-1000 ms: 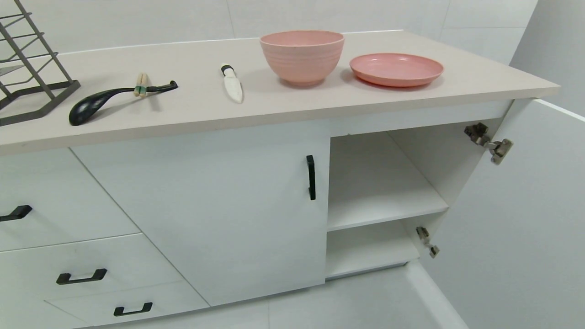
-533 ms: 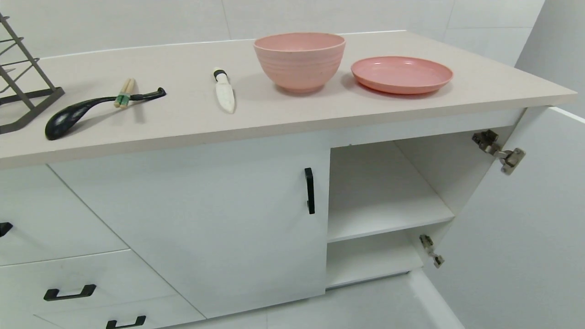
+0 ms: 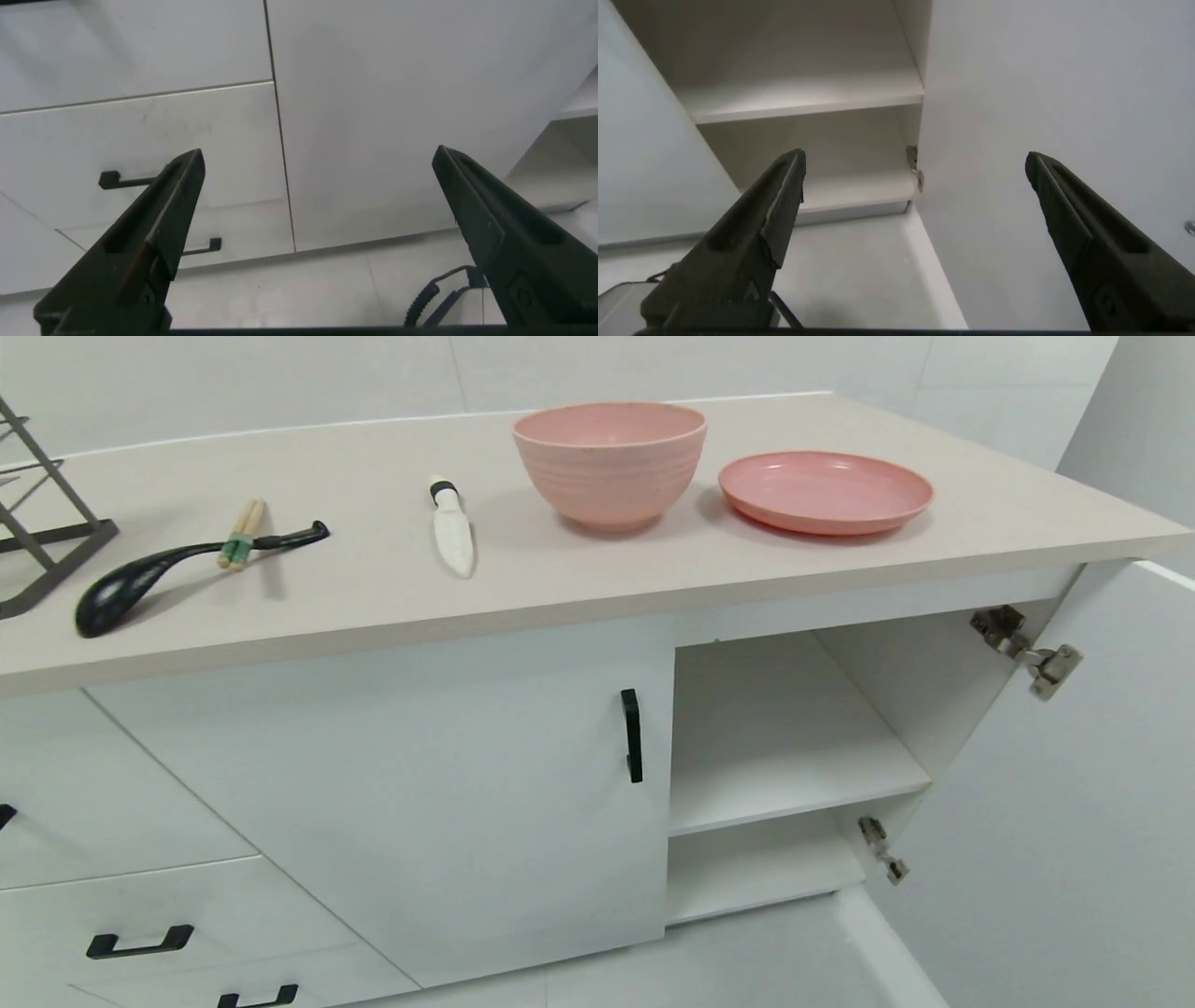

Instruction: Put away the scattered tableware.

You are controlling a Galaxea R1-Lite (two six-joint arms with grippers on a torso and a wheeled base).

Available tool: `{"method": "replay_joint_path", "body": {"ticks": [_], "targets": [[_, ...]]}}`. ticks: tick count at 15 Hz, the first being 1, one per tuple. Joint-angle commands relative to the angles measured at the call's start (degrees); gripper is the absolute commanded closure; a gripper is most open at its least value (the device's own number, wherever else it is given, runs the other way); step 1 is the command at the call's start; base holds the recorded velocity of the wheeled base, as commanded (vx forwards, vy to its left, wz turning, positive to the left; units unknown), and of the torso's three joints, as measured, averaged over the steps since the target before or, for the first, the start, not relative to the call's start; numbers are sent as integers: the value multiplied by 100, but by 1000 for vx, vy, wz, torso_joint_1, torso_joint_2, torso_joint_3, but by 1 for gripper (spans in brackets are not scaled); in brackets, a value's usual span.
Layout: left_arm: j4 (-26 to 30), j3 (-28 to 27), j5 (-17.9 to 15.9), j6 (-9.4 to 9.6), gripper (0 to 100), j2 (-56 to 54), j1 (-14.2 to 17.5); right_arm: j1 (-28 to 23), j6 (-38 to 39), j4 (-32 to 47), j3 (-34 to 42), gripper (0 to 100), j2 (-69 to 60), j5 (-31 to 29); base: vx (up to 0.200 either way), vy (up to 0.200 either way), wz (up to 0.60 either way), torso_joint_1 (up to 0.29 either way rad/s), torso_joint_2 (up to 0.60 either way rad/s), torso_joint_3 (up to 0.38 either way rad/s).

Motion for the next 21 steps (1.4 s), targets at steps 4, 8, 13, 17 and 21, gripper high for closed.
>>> {"method": "replay_joint_path", "body": {"ticks": [4,8,13,17,21], "targets": [[-5,0,2,-49,0,10,2,0,-1,0,0,0,-2,2,0,0,0,254,-253,-188],[-22,0,2,-286,0,10,2,0,-10,0,0,0,-2,2,0,0,0,185,-632,-190],[-5,0,125,-233,0,10,2,0,-10,9,0,0,-2,28,0,0,0,156,-483,-219],[-5,0,133,-181,0,10,-7,0,-10,9,0,0,-2,37,0,0,0,367,-487,-229],[-5,0,125,-119,0,10,2,0,-10,9,0,0,-2,46,0,0,0,297,-511,-239]]}}
